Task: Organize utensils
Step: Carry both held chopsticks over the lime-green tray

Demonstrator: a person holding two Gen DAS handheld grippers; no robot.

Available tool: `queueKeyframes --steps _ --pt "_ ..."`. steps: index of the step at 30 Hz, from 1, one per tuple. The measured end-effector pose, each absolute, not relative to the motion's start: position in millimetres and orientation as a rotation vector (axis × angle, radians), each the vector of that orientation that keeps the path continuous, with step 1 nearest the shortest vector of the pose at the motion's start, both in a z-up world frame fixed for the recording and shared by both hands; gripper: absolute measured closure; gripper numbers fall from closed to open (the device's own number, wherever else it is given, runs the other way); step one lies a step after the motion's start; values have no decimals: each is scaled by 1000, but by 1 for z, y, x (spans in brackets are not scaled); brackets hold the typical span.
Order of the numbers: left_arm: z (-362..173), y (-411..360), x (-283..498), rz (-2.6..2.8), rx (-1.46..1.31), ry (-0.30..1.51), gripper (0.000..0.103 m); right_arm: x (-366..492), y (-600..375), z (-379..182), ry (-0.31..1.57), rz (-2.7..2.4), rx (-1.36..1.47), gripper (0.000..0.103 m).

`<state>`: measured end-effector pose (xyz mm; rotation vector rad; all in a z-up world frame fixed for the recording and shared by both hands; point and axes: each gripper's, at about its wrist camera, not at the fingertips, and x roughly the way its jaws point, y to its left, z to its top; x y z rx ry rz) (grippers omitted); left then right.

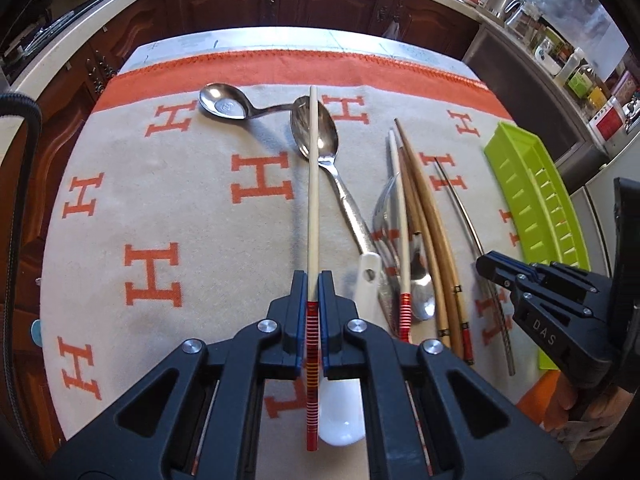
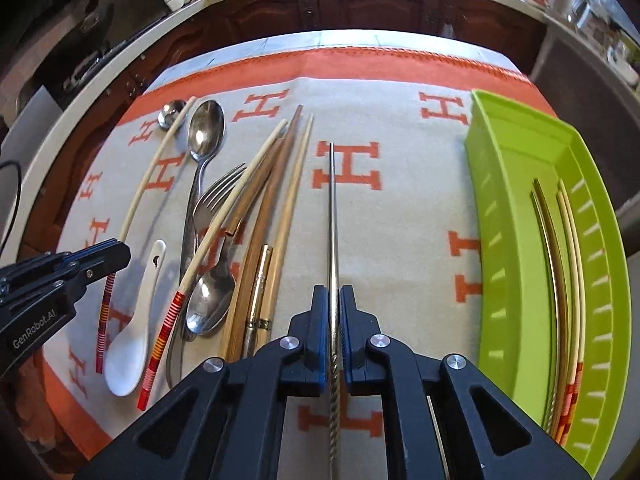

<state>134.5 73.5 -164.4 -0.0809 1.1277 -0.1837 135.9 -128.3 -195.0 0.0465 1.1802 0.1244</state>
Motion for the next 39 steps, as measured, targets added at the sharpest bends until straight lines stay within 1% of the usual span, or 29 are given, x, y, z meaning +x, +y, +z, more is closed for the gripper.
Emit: queueKeyframes --steps 10,17,22,27,32,39 --pt "-117 42 108 -263 -89 1082 100 102 -162 -154 1120 180 223 98" --pt "-88 -9 90 -350 -70 1065 100 71 -195 -121 1052 178 282 98" --pt "-76 -58 89 -415 -42 1073 100 62 -234 -109 1018 147 332 98" --pt "-75 -111 92 -468 9 1082 100 49 -281 -106 997 86 381 98" --pt "-84 -155 100 -507 39 1108 100 45 -316 -115 992 37 410 98" --pt "-113 -187 113 -520 43 1156 100 57 -342 -125 989 16 419 97"
